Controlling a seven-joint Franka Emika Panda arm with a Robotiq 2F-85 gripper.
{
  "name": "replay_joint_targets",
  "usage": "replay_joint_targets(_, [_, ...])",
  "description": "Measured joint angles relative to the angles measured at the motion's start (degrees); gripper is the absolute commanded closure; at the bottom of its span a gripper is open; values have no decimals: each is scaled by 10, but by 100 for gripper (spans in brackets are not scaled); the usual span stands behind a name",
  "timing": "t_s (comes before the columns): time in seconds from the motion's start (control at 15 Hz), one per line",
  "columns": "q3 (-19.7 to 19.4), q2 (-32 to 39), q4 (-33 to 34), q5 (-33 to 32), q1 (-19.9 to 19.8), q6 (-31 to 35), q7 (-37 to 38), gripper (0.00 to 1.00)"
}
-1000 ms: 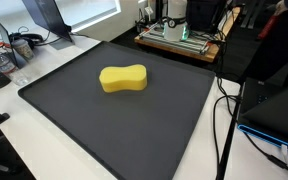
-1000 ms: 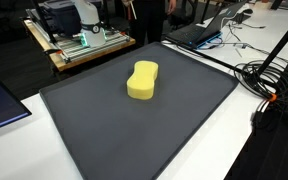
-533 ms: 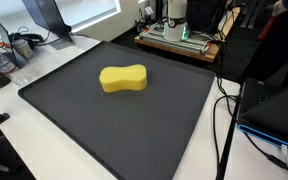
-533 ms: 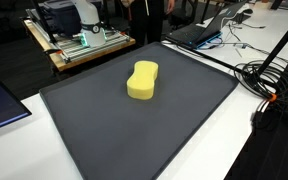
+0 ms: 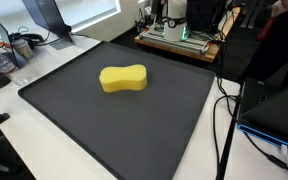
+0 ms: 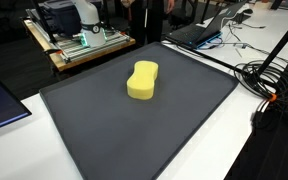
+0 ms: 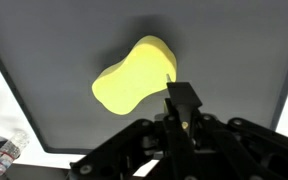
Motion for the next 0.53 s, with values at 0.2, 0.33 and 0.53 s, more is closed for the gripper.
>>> replay_joint_targets(0.2, [-23,78,63,-25,1,-36,-4,97])
replay_joint_targets(0.33, [-46,126,102,-25,6,-47,-12,97])
replay_joint_targets(0.53, [-86,187,147,-26,11,-46,-23,97])
